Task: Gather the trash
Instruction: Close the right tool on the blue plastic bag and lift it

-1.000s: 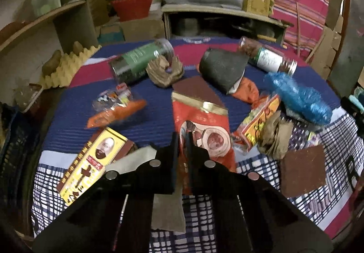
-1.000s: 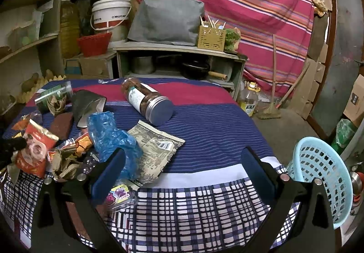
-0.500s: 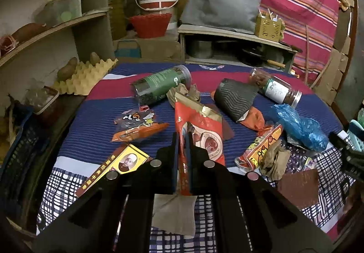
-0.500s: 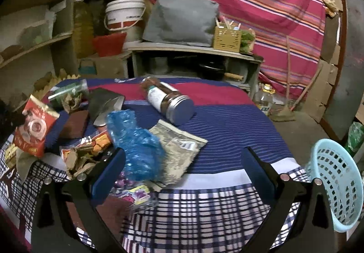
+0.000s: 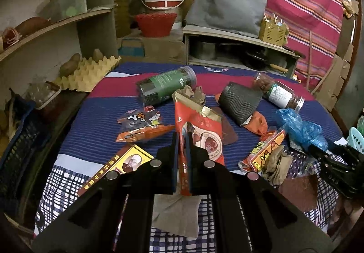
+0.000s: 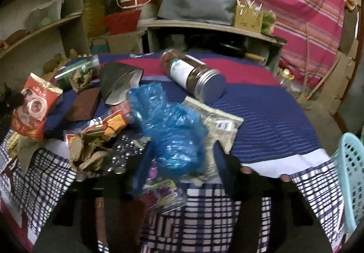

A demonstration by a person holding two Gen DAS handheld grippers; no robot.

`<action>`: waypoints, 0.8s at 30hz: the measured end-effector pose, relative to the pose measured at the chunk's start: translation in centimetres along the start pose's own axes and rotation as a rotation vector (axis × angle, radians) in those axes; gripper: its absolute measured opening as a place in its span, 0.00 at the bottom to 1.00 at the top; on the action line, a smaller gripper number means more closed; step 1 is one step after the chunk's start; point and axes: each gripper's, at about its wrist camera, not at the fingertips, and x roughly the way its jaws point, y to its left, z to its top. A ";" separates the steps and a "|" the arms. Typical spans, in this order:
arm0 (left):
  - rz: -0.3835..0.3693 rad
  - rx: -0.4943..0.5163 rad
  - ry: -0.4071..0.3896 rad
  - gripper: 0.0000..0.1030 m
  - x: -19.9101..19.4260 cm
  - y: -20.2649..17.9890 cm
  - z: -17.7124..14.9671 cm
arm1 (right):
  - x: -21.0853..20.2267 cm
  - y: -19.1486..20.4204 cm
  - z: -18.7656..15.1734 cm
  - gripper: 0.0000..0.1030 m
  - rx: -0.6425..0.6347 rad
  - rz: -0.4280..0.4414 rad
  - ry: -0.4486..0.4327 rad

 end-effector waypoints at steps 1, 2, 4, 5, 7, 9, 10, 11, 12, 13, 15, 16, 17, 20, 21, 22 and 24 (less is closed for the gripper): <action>-0.001 -0.001 -0.001 0.05 0.0 0.0 0.0 | 0.0 -0.1 0.0 0.40 0.003 0.001 -0.001; -0.001 -0.002 -0.002 0.05 -0.1 0.0 0.0 | -0.2 -0.1 0.0 0.38 0.007 -0.001 -0.008; -0.002 -0.003 -0.008 0.05 -0.3 0.0 0.0 | -0.6 -0.3 0.0 0.36 0.012 -0.006 -0.023; -0.002 -0.003 -0.011 0.05 -0.4 0.0 -0.1 | -1.0 -0.4 0.1 0.36 0.013 -0.011 -0.038; -0.003 -0.004 -0.017 0.05 -0.5 0.0 0.0 | -1.8 -0.7 0.4 0.35 0.009 -0.023 -0.067; -0.003 -0.006 -0.022 0.05 -0.7 0.0 0.0 | -2.7 -1.1 0.7 0.35 0.009 -0.034 -0.094; -0.004 -0.006 -0.025 0.05 -0.8 0.0 0.0 | -3.2 -1.3 0.9 0.35 0.013 -0.041 -0.113; -0.004 -0.006 -0.028 0.05 -0.9 -0.1 0.1 | -3.6 -1.5 1.1 0.35 0.018 -0.043 -0.127; -0.004 -0.006 -0.031 0.05 -1.0 -0.1 0.1 | -4.0 -1.7 1.2 0.35 0.024 -0.045 -0.139; -0.005 -0.005 -0.035 0.05 -1.1 -0.1 0.1 | -4.4 -1.9 1.4 0.35 0.031 -0.048 -0.150; -0.006 -0.004 -0.042 0.05 -1.4 -0.1 0.1 | -5.0 -2.4 1.6 0.35 0.050 -0.053 -0.170; -0.005 -0.003 -0.046 0.05 -1.5 -0.2 0.1 | -5.2 -2.6 1.6 0.35 0.059 -0.053 -0.176; -0.005 -0.003 -0.049 0.05 -1.6 -0.2 0.1 | -5.5 -2.9 1.6 0.35 0.071 -0.052 -0.182; -0.007 -0.005 -0.053 0.05 -1.8 -0.3 0.1 | -5.9 -3.4 1.6 0.35 0.093 -0.047 -0.188; -0.007 -0.005 -0.053 0.05 -1.8 -0.3 0.1 | -6.0 -3.5 1.6 0.35 0.096 -0.047 -0.188; -0.005 -0.003 -0.053 0.05 -1.8 -0.4 0.1 | -6.1 -3.6 1.6 0.35 0.097 -0.047 -0.188; -0.007 -0.004 -0.052 0.05 -1.8 -0.3 0.0 | -6.0 -3.6 1.5 0.35 0.098 -0.049 -0.186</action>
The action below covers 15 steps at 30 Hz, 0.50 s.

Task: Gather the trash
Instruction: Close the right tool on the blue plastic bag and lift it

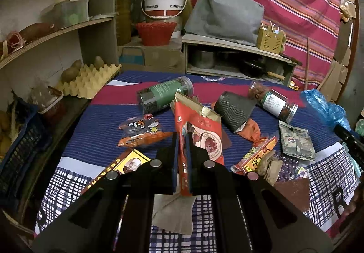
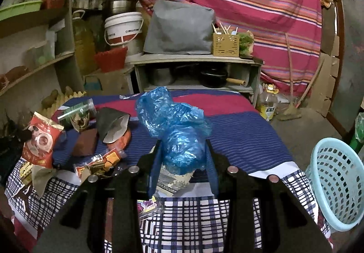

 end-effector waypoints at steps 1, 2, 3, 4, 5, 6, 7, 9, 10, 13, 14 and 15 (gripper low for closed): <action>0.001 0.001 0.000 0.05 0.0 0.0 0.0 | 0.1 0.0 0.0 0.35 0.001 0.000 0.003; 0.000 0.001 0.000 0.05 0.0 0.0 0.0 | 0.2 0.0 -0.1 0.35 0.000 -0.001 0.005; 0.000 0.001 0.000 0.05 0.0 0.0 0.0 | 0.1 0.0 -0.1 0.35 0.001 -0.001 0.007; 0.001 0.002 -0.001 0.05 -0.1 0.0 0.0 | 0.2 0.0 -0.2 0.35 0.000 -0.001 0.008; 0.001 0.002 -0.002 0.05 -0.1 0.0 0.0 | 0.2 0.0 -0.2 0.35 0.002 -0.001 0.009; 0.000 0.001 -0.001 0.05 -0.1 -0.1 0.0 | 0.2 0.0 -0.2 0.35 0.002 -0.001 0.009; 0.001 0.001 -0.001 0.05 -0.1 -0.1 0.0 | 0.2 0.0 -0.2 0.35 0.003 0.000 0.007; 0.001 0.002 -0.002 0.05 -0.2 -0.1 0.0 | 0.2 0.0 -0.2 0.35 0.004 0.000 0.005; 0.001 0.001 -0.003 0.05 -0.2 -0.1 0.0 | 0.0 -0.1 -0.2 0.35 0.007 0.001 0.003; -0.009 -0.002 -0.012 0.05 -1.0 -0.2 -0.1 | -1.3 -0.6 -0.1 0.35 0.027 0.007 -0.006; -0.011 0.004 -0.017 0.05 -1.4 -0.4 -0.2 | -2.3 -0.9 -0.2 0.35 0.026 0.004 -0.015; -0.014 0.011 -0.026 0.05 -1.9 -0.7 -0.3 | -2.8 -1.1 -0.1 0.35 0.022 0.001 -0.018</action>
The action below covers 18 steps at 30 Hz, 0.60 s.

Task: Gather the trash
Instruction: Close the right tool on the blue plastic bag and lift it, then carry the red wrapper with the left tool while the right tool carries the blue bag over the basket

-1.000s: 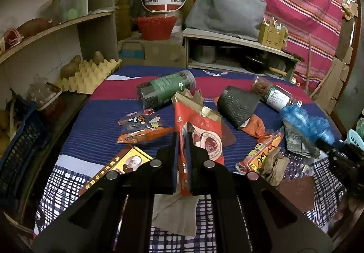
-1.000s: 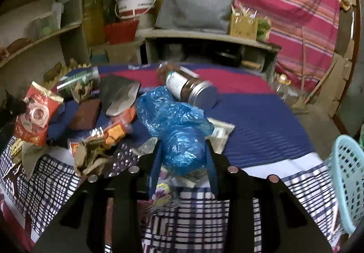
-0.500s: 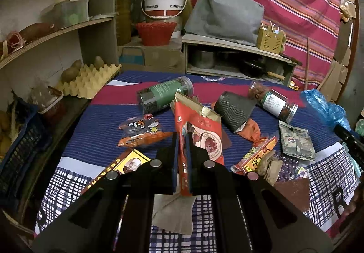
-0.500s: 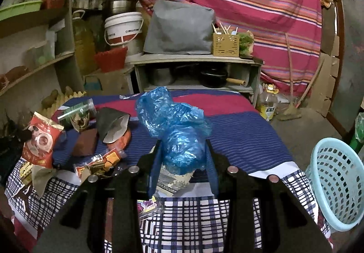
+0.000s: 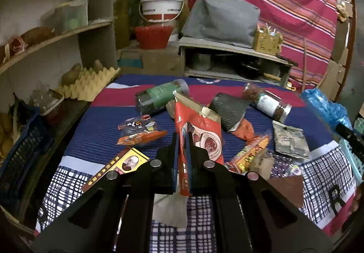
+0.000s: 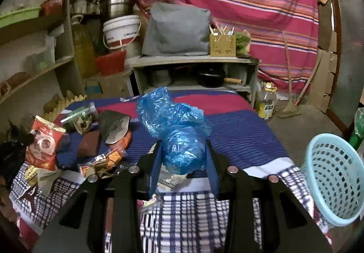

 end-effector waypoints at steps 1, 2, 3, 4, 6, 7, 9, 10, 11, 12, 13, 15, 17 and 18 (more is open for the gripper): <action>-0.008 0.006 -0.007 0.05 -0.6 -0.4 0.0 | -0.6 -0.3 0.2 0.35 -0.004 -0.004 -0.004; -0.019 0.010 -0.013 0.05 -1.0 -0.7 0.0 | -1.5 -0.9 0.4 0.35 -0.003 -0.005 -0.013; -0.029 0.018 -0.020 0.05 -1.4 -1.2 0.2 | -2.3 -1.5 0.7 0.35 0.003 -0.006 -0.021; -0.034 0.024 -0.026 0.05 -1.8 -1.7 0.3 | -3.3 -2.4 1.0 0.35 0.013 -0.005 -0.032; -0.056 0.038 -0.036 0.05 -2.5 -3.0 0.7 | -4.7 -3.8 1.2 0.35 0.013 -0.009 -0.041; -0.079 0.045 -0.044 0.05 -3.0 -3.8 1.0 | -5.4 -4.5 1.2 0.35 0.007 -0.014 -0.046; -0.108 0.057 -0.053 0.05 -3.6 -5.3 1.2 | -6.8 -6.3 0.9 0.35 0.000 -0.032 -0.050; -0.125 0.067 -0.060 0.05 -4.0 -6.6 1.4 | -7.2 -7.1 0.7 0.35 0.003 -0.038 -0.048; -0.136 0.073 -0.064 0.05 -4.2 -7.5 1.4 | -7.6 -8.2 0.4 0.35 0.009 -0.044 -0.043; -0.148 0.078 -0.067 0.05 -4.3 -8.5 1.5 | -8.0 -9.1 0.1 0.35 0.015 -0.051 -0.041; -0.170 0.085 -0.070 0.05 -4.4 -9.9 1.6 | -8.3 -9.9 -0.1 0.35 0.021 -0.060 -0.042; -0.202 0.103 -0.075 0.05 -4.4 -12.4 1.7 | -9.0 -11.8 -0.7 0.35 0.033 -0.088 -0.045; -0.243 0.135 -0.084 0.05 -4.5 -15.6 1.6 | -9.4 -13.7 -1.2 0.35 0.049 -0.121 -0.049; -0.262 0.148 -0.087 0.05 -4.5 -16.9 1.5 | -9.4 -14.6 -1.2 0.35 0.058 -0.140 -0.048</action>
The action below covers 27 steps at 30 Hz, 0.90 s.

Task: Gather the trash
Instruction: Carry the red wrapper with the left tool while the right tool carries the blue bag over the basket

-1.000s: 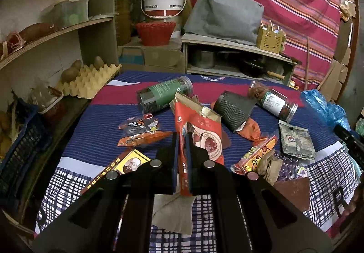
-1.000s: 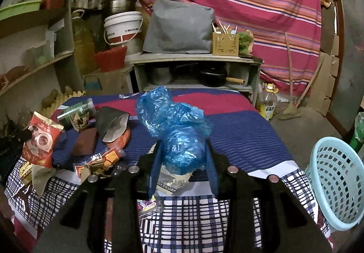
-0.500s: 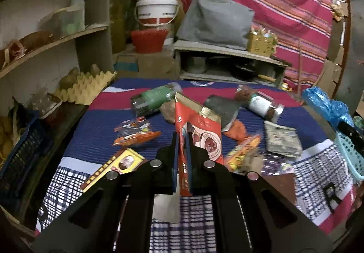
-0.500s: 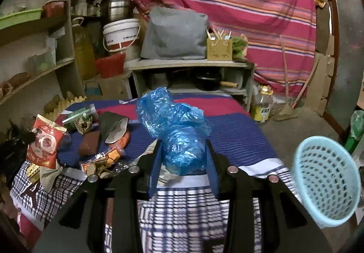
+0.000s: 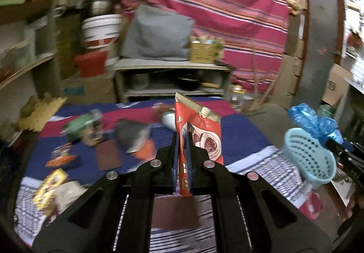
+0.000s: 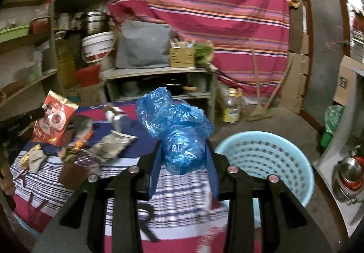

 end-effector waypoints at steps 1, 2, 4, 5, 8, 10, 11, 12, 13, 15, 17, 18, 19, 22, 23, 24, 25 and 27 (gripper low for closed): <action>-0.025 0.013 -0.002 0.05 0.5 -1.6 0.1 | 0.0 -1.2 -0.1 0.35 0.015 -0.024 0.001; -0.047 0.024 -0.001 0.05 1.1 -3.1 0.1 | 0.1 -2.0 -0.2 0.35 0.028 -0.038 0.002; -0.090 0.044 0.008 0.05 2.4 -6.0 -0.1 | 0.4 -4.0 -0.5 0.35 0.065 -0.069 0.007; -0.110 0.055 0.014 0.05 3.1 -7.3 -0.2 | 0.5 -5.1 -0.7 0.35 0.081 -0.095 0.008; -0.156 0.089 0.023 0.05 4.8 -10.9 -0.9 | 0.8 -7.3 -1.1 0.35 0.104 -0.153 0.006; -0.185 0.111 0.037 0.05 5.9 -13.2 -1.5 | 1.1 -8.5 -1.5 0.35 0.114 -0.192 0.007; -0.197 0.116 0.043 0.05 6.3 -14.1 -1.7 | 1.3 -8.9 -1.6 0.35 0.117 -0.203 0.010; -0.211 0.122 0.048 0.05 6.7 -15.1 -1.9 | 1.4 -9.5 -1.8 0.35 0.122 -0.215 0.013; -0.231 0.132 0.054 0.05 7.2 -16.3 -2.2 | 1.7 -10.2 -2.0 0.35 0.132 -0.230 0.021; -0.256 0.143 0.054 0.05 7.9 -18.0 -2.5 | 1.8 -11.3 -2.4 0.35 0.146 -0.245 0.026; -0.281 0.142 0.054 0.05 8.2 -19.3 -2.5 | 2.0 -12.5 -2.6 0.35 0.163 -0.263 0.031; -0.293 0.144 0.054 0.05 8.5 -20.2 -2.4 | 2.0 -13.0 -2.7 0.35 0.169 -0.270 0.032; -0.308 0.149 0.054 0.05 8.8 -21.0 -2.3 | 2.1 -13.6 -2.8 0.35 0.177 -0.278 0.035; -0.339 0.171 0.056 0.05 9.6 -23.6 -2.5 | 2.2 -14.9 -3.2 0.35 0.199 -0.294 0.038; -0.348 0.178 0.063 0.05 9.9 -24.3 -2.7 | 2.2 -15.4 -3.4 0.35 0.210 -0.299 0.039; -0.364 0.183 0.075 0.05 10.4 -25.1 -2.9 | 2.2 -15.6 -3.5 0.35 0.217 -0.302 0.040; -0.374 0.185 0.081 0.05 10.7 -25.6 -3.1 | 2.2 -15.8 -3.6 0.35 0.221 -0.305 0.042; -0.390 0.193 0.099 0.05 11.6 -26.9 -3.5 | 2.3 -16.2 -3.7 0.35 0.222 -0.310 0.043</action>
